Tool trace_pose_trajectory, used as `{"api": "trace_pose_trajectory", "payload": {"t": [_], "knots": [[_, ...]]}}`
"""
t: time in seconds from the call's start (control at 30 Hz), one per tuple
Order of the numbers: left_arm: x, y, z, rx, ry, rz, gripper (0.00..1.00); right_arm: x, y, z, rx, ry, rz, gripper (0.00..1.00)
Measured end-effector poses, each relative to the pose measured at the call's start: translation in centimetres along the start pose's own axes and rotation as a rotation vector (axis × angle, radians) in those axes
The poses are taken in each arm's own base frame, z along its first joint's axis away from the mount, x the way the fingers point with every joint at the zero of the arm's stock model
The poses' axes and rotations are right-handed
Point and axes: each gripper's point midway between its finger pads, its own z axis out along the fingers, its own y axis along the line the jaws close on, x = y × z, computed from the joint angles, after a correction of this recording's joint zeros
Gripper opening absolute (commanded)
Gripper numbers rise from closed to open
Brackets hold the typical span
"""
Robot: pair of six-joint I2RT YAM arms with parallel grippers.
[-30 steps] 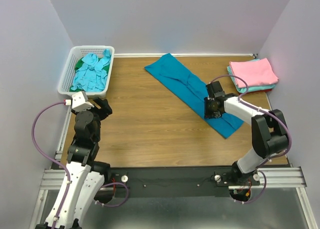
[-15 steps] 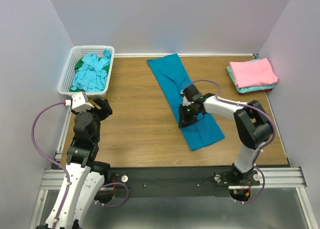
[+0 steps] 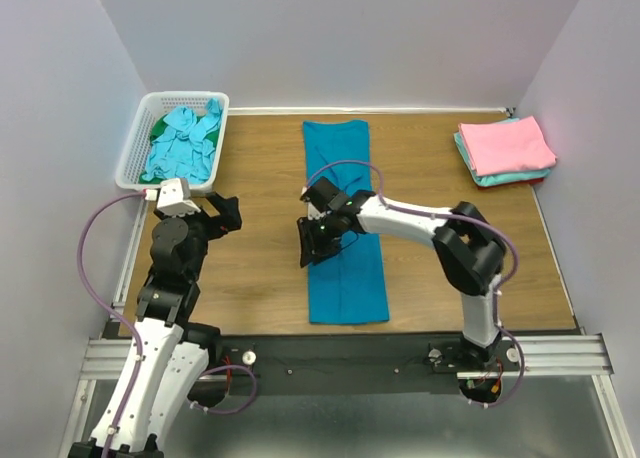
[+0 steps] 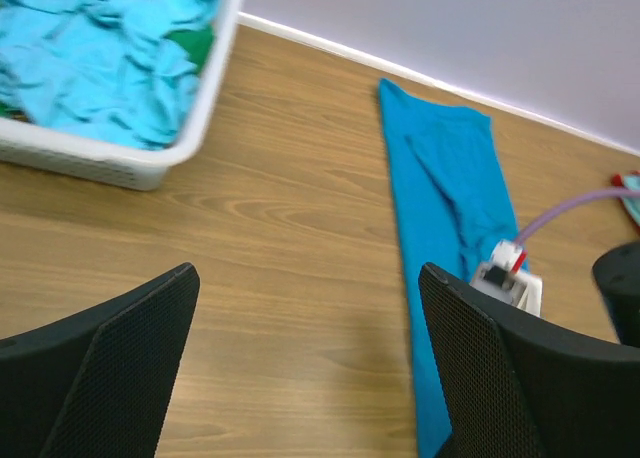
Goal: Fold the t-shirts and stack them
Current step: Fold the tshirt
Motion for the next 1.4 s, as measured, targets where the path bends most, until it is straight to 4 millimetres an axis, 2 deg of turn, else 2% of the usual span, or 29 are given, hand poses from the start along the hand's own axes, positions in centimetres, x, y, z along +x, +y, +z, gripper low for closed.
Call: {"api": "trace_pose_trajectory", "payload": {"t": [0.07,0.13,0.27,0.33,0.37,0.5,0.57,0.63,0.67,0.7,0.73,0.93,1.07,1.3,1.4], "knots": [[0.4,-1.1,0.1,0.057,0.016,-0.020,0.98,-0.6,-0.7,-1.8,0.030,-0.058,0.011,0.51],[1.3,-2.0,0.3,0.114,0.038,-0.049,0.98,-0.7,-2.0,-5.0,0.055,-0.129,0.040,0.52],[4.8,-3.4,0.4,0.203,0.146,-0.116,0.97,0.0,-5.8,-10.2,0.105,-0.252,0.125,0.60],[5.9,-3.7,0.7,0.214,0.201,-0.136,0.95,1.4,-7.9,-11.7,0.144,-0.281,0.168,0.60],[7.0,-3.7,1.0,0.204,0.260,-0.142,0.93,2.8,-8.9,-12.1,0.165,-0.276,0.185,0.60],[9.1,-4.1,1.6,0.160,0.439,-0.131,0.91,8.1,-11.1,-11.5,0.209,-0.187,0.224,0.58],[10.0,-5.1,1.5,0.158,0.523,-0.111,0.90,11.1,-12.2,-11.0,0.233,-0.121,0.256,0.56],[11.3,-7.1,0.6,0.195,0.609,-0.074,0.88,13.4,-12.9,-10.6,0.242,-0.072,0.285,0.55],[11.6,-7.3,0.3,0.196,0.625,-0.071,0.85,14.4,-13.2,-10.5,0.246,-0.049,0.299,0.55],[12.4,-8.4,-0.5,0.225,0.666,-0.049,0.84,15.0,-13.3,-10.5,0.246,-0.037,0.307,0.55],[12.7,-8.7,-0.9,0.231,0.684,-0.045,0.84,15.7,-13.4,-10.4,0.247,-0.017,0.317,0.55],[18.0,-8.8,-4.6,0.210,0.897,0.013,0.82,16.6,-13.2,-9.8,0.229,0.038,0.336,0.51],[19.9,-9.1,-6.8,0.217,0.976,0.035,0.79,16.7,-13.1,-9.3,0.216,0.061,0.342,0.51],[22.0,-9.3,-8.3,0.224,1.055,0.069,0.76,16.6,-12.4,-8.4,0.170,0.086,0.337,0.50],[23.3,-9.1,-9.3,0.231,1.108,0.090,0.75,16.6,-12.2,-8.1,0.160,0.096,0.339,0.46]]}}
